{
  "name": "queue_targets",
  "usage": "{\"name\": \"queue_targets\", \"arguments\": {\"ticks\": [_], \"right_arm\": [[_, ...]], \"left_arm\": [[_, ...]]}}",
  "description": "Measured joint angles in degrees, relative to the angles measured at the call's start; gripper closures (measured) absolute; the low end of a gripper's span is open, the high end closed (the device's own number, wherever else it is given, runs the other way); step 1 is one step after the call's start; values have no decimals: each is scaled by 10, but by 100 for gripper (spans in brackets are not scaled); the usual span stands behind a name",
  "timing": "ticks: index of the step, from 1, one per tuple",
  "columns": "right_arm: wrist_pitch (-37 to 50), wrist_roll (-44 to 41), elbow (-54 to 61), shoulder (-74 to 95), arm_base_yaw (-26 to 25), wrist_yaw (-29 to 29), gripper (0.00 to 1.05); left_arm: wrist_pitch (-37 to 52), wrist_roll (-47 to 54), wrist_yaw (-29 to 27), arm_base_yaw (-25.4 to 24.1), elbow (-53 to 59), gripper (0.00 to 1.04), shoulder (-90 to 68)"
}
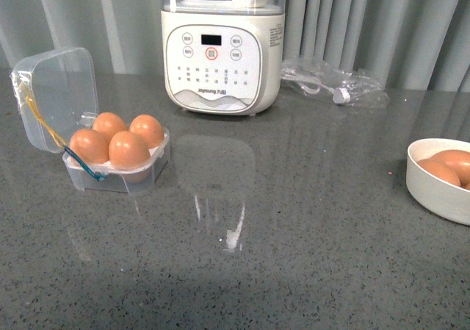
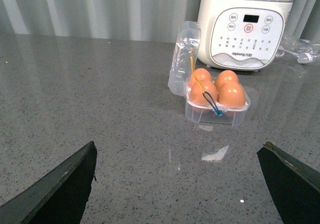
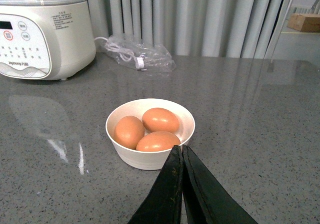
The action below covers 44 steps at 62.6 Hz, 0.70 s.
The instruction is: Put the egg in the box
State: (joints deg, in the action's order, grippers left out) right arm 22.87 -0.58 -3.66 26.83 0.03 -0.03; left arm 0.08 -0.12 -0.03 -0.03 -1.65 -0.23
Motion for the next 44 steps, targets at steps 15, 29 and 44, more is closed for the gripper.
{"name": "queue_targets", "arguments": {"ticks": [15,29,44], "right_arm": [[-38,0,16,-54,0,0,102],[-58,0,33,-99,0,0,102],[-102,0,33,-143,0,0,102]], "left_arm": [[0,0,0,0,0,7,0],[0,0,0,0,0,7,0],[0,0,0,0,0,7,0]]}}
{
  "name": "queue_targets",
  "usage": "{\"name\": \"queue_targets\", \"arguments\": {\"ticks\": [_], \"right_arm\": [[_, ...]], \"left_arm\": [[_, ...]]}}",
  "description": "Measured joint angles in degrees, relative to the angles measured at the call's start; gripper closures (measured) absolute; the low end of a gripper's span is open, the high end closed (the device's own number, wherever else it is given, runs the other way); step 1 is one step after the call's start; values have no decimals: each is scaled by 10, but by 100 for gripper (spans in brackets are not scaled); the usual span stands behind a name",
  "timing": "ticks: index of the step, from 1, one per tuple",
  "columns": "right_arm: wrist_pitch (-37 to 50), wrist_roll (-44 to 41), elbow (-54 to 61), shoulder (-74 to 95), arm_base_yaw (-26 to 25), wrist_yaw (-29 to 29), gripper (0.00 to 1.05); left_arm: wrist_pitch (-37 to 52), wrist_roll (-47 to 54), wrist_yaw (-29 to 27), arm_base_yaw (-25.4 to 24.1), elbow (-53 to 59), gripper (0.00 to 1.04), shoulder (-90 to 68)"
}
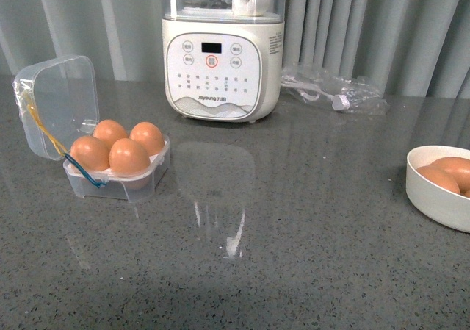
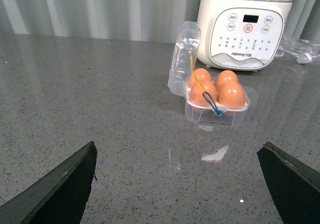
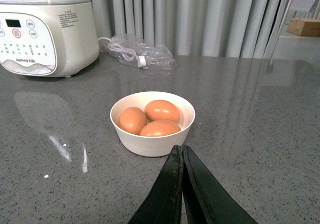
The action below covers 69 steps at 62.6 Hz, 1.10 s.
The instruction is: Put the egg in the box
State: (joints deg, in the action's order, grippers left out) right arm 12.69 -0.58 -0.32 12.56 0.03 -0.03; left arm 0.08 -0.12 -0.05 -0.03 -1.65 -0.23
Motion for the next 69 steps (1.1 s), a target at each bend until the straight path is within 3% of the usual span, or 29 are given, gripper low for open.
{"name": "queue_targets", "arguments": {"ticks": [12,19,42,56,69], "right_arm": [[-26,0,0,-26,0,0,102],[-122,0,0,-103,0,0,102],[-127,0,0,-123,0,0,101],[-127,0,0,-123,0,0,49],[-127,0,0,-123,0,0,14]], "left_arm": [[0,0,0,0,0,7,0],[0,0,0,0,0,7,0],[0,0,0,0,0,7,0],[0,0,0,0,0,7,0],[0,0,0,0,0,7,0]]}}
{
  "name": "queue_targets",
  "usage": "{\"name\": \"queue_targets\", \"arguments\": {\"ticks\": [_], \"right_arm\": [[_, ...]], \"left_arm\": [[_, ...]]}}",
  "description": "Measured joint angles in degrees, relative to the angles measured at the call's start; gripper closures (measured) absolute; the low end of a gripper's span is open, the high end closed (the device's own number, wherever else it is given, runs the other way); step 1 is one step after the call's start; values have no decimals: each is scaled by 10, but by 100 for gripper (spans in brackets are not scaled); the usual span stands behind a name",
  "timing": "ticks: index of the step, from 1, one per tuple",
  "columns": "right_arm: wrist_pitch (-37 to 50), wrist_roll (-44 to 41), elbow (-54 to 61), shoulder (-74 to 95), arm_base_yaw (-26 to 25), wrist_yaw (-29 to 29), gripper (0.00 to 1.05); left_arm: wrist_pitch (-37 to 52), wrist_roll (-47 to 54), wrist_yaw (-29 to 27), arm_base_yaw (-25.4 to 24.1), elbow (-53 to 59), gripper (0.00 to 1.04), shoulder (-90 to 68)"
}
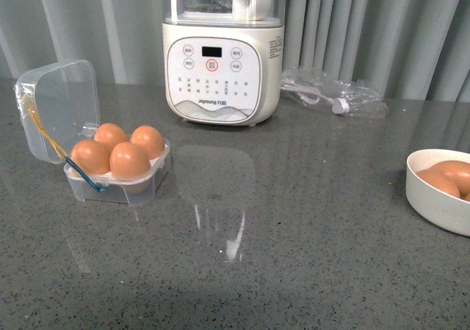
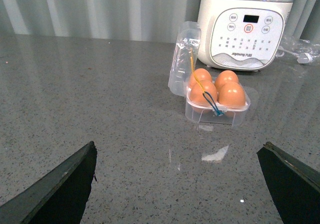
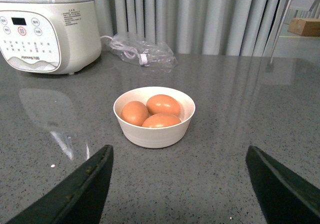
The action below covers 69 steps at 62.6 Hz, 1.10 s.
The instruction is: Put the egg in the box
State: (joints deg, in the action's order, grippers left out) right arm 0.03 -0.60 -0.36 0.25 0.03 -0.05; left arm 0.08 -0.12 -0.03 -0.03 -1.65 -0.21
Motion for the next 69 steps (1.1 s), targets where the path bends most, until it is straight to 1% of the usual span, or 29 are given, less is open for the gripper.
{"name": "queue_targets", "arguments": {"ticks": [2,3,7,67,69], "right_arm": [[0,0,0,0,0,0,7],[0,1,0,0,0,0,5],[0,1,0,0,0,0,8],[0,1,0,0,0,0,7],[0,1,0,0,0,0,7]], "left_arm": [[0,0,0,0,0,7,0],[0,0,0,0,0,7,0],[0,0,0,0,0,7,0],[0,0,0,0,0,7,0],[-7,-2,-11,4,-1,7,-5]]}}
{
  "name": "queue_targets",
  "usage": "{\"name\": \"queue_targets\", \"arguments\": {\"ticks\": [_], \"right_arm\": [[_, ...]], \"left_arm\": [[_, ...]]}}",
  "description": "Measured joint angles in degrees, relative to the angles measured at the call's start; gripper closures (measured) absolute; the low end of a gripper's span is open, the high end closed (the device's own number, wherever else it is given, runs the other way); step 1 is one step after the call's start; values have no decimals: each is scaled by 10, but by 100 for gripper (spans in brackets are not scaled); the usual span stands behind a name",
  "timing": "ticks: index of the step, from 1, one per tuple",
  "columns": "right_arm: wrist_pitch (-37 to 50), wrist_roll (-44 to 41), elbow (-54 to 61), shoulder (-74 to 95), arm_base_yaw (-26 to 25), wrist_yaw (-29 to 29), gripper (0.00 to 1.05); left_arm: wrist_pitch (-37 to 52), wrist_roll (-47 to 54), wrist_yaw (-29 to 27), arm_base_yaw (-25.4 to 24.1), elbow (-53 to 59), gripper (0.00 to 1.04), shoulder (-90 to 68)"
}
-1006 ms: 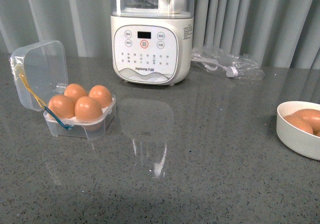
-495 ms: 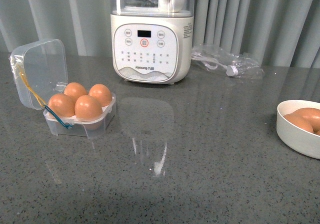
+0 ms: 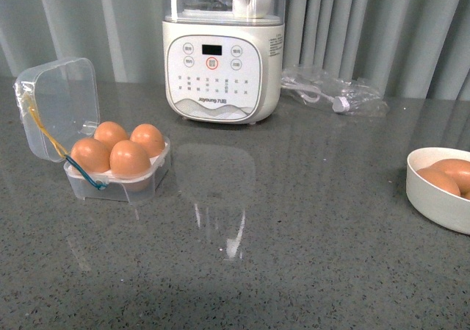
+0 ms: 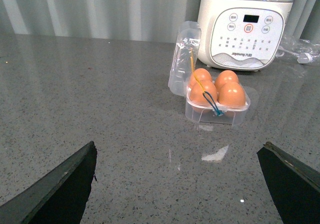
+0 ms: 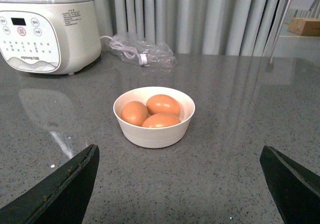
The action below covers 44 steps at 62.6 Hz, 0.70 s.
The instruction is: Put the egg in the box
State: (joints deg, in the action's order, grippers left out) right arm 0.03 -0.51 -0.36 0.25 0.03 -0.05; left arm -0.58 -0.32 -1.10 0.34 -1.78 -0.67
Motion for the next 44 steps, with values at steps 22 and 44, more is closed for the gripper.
{"name": "queue_targets", "arguments": {"ticks": [22,44], "right_arm": [[0,0,0,0,0,0,7],[0,0,0,0,0,0,7]], "left_arm": [[-57,1,-95,16,-85,7,-184],[183,26,49,-89,-224,7,-513]]}}
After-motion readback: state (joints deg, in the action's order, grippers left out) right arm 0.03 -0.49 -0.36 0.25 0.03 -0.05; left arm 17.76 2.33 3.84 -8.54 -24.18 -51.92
